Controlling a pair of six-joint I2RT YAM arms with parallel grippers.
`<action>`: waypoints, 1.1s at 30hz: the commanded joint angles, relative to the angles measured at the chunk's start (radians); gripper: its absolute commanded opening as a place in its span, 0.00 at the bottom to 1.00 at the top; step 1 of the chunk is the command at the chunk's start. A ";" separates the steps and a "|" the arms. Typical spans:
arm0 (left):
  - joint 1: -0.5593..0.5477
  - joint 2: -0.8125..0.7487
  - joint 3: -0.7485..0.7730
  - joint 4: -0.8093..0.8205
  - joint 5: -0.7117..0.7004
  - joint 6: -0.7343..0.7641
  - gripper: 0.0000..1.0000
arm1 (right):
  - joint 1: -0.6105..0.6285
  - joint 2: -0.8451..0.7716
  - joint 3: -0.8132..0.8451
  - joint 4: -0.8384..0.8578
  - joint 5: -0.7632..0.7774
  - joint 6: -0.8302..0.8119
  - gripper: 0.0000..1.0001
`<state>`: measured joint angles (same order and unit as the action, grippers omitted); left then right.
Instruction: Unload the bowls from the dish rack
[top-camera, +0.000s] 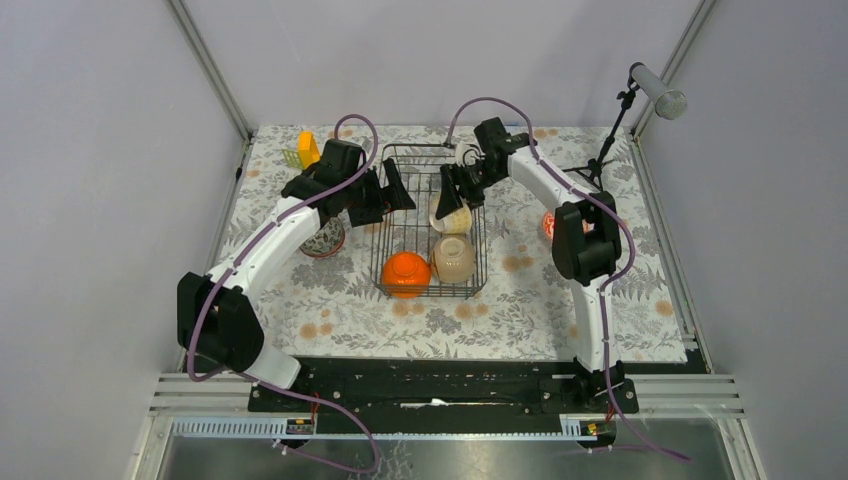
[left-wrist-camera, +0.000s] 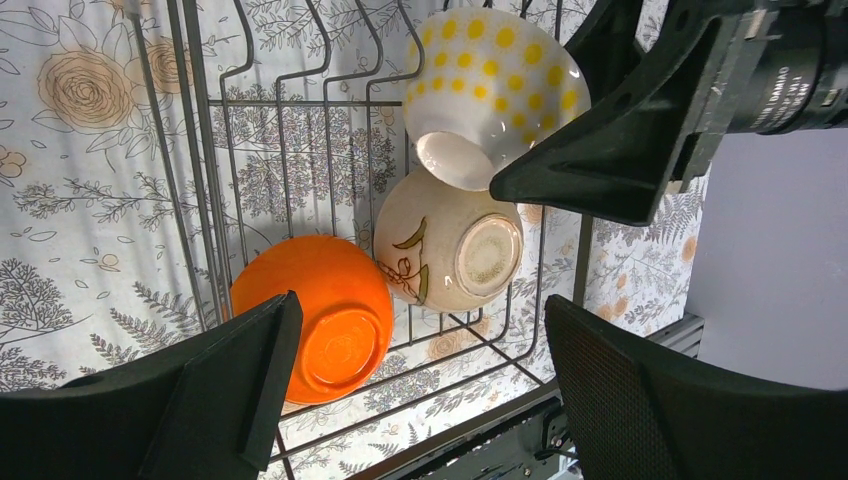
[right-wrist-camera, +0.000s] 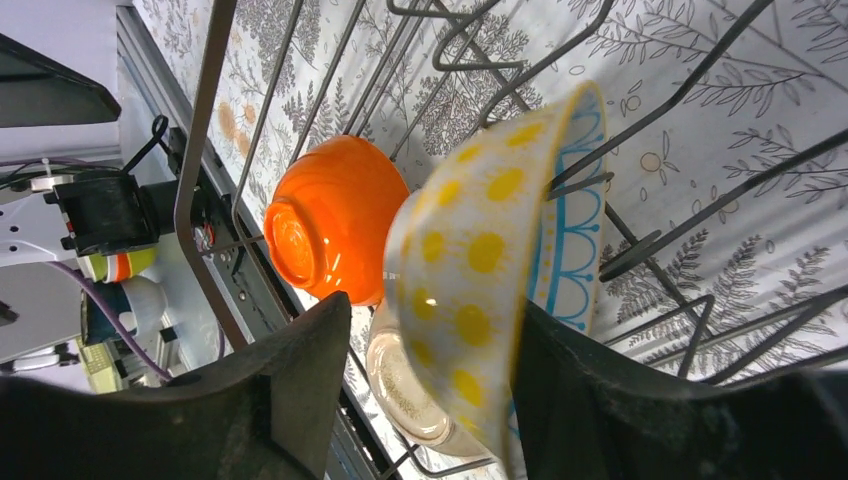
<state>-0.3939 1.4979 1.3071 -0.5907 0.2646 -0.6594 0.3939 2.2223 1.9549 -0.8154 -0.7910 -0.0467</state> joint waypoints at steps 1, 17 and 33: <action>0.000 -0.043 0.006 0.032 -0.018 -0.010 0.96 | 0.013 -0.060 -0.056 0.085 -0.073 0.040 0.60; 0.000 -0.049 0.000 0.036 -0.027 -0.024 0.95 | 0.012 -0.080 -0.050 0.131 -0.145 0.087 0.24; 0.000 -0.037 0.034 0.060 -0.102 -0.039 0.93 | 0.013 -0.188 0.053 0.130 -0.094 0.127 0.15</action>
<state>-0.3939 1.4807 1.3067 -0.5804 0.2245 -0.6899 0.4030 2.1868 1.9491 -0.7074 -0.9222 0.0746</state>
